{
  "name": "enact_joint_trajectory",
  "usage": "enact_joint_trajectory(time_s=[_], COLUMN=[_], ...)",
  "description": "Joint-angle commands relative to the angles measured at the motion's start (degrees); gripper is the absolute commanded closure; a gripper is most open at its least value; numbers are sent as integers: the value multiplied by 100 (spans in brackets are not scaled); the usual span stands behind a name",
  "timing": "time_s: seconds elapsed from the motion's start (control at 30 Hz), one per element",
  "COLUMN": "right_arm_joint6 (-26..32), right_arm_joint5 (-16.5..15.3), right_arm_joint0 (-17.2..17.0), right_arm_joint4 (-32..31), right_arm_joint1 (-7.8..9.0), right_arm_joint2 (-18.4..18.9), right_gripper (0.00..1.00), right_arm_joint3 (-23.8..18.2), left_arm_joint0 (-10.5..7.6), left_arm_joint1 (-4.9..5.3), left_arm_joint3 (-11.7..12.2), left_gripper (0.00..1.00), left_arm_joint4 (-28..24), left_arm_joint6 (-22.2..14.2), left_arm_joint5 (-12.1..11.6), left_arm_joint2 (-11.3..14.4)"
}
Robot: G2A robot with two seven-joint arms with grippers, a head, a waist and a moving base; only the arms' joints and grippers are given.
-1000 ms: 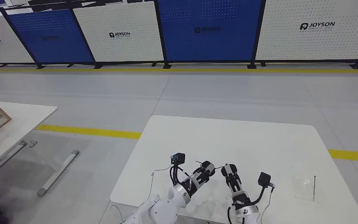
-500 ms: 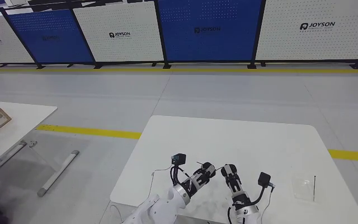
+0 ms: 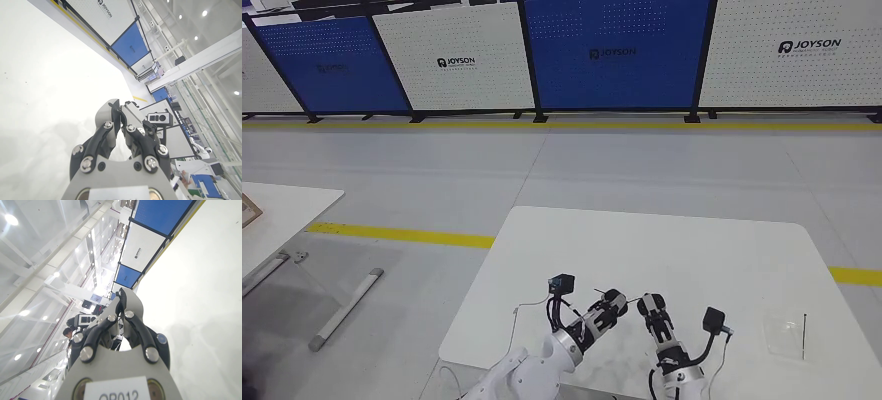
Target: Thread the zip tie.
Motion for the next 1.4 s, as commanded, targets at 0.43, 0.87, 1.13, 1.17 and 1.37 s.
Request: enact_joint_trajectory(time_s=[0.43, 0.87, 1.13, 1.17, 1.37], right_arm_joint6=[-120, -155, -181, -182, -114], right_arm_joint5=[-358, -446, -457, -457, -378], right_arm_joint0=[-99, -139, -169, -172, -179], right_arm_joint4=[-189, -122, -111, -114, -166], right_arm_joint1=[16, 20, 21, 21, 26], right_arm_joint2=[30, 89, 111, 112, 110], right_gripper=[66, 100, 100, 100, 63], right_arm_joint3=[-14, -17, -53, -56, -93], left_arm_joint0=[-102, -120, -120, -121, -116], left_arm_joint1=[-15, -23, -26, -27, -28], left_arm_joint3=[118, 132, 113, 112, 100], left_gripper=[100, 100, 100, 100, 100], left_arm_joint4=[-264, -306, -316, -314, -307], left_arm_joint6=[-79, -53, -44, -45, -18], left_arm_joint5=[176, 239, 255, 255, 265], left_arm_joint2=[-43, -37, -30, -28, -28])
